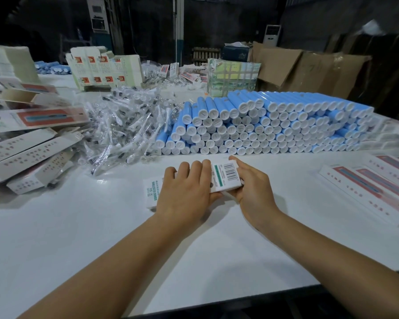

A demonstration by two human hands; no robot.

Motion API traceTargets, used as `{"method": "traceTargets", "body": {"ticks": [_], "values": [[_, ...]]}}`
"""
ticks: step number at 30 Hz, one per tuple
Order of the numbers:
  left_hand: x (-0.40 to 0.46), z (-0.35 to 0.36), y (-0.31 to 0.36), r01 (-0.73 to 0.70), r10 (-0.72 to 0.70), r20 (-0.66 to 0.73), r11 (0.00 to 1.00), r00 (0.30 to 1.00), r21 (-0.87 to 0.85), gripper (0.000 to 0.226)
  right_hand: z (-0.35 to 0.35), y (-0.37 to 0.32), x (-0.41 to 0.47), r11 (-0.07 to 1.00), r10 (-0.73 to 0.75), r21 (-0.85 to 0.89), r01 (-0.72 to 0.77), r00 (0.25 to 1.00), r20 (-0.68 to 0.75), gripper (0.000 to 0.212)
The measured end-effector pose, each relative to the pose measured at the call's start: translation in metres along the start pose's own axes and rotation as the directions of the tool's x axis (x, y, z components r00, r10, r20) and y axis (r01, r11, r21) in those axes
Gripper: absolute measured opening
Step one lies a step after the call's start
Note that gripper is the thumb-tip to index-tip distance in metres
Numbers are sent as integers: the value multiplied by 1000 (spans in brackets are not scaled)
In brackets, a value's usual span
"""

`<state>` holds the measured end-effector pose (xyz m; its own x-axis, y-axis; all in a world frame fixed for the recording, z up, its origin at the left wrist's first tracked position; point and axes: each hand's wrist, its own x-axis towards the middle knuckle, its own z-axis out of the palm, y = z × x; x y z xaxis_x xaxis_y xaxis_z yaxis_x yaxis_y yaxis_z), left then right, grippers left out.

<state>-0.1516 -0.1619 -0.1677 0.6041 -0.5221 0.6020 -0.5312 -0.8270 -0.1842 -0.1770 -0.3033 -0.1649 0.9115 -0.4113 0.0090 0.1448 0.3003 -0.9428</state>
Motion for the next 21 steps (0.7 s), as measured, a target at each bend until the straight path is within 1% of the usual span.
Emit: {"method": "traceTargets", "body": {"ticks": [3, 5, 7, 9, 12, 13, 15, 16, 18, 21], "values": [[1, 0, 1, -5, 5, -6, 1000, 1000, 9, 70, 1, 1, 0, 998, 29, 63, -30, 999, 14, 33], [2, -1, 1, 11, -11, 17, 1000, 1000, 3, 71, 0, 1, 1, 998, 29, 63, -31, 999, 35, 36], [2, -1, 1, 38, -38, 54, 999, 998, -1, 72, 0, 3, 1, 1000, -8, -13, 9, 998, 67, 41], [3, 0, 1, 80, -81, 94, 997, 992, 6, 73, 0, 7, 0, 987, -57, -147, 69, 995, 87, 42], [5, 3, 1, 137, -139, 134, 990, 981, 24, 79, 1, 11, 0, 923, -156, -352, 159, 987, 38, 44], [5, 5, 1, 147, -150, 135, 989, 979, 33, 80, 0, 12, 0, 901, -172, -401, 168, 985, 26, 41], [4, 8, 2, 151, -155, 116, 988, 981, 44, 77, 0, 14, -1, 874, -180, -455, 171, 983, 23, 22], [4, 10, 3, 148, -152, 110, 988, 982, 44, 75, 0, 15, -2, 861, -189, -477, 178, 982, 27, 18], [4, 13, 4, 151, -155, 111, 988, 982, 43, 75, 1, 16, -4, 832, -213, -516, 204, 976, 42, 22], [5, 12, 3, 159, -165, 124, 985, 978, 61, 77, 2, 17, -6, 817, -247, -528, 235, 968, 49, 31]]}}
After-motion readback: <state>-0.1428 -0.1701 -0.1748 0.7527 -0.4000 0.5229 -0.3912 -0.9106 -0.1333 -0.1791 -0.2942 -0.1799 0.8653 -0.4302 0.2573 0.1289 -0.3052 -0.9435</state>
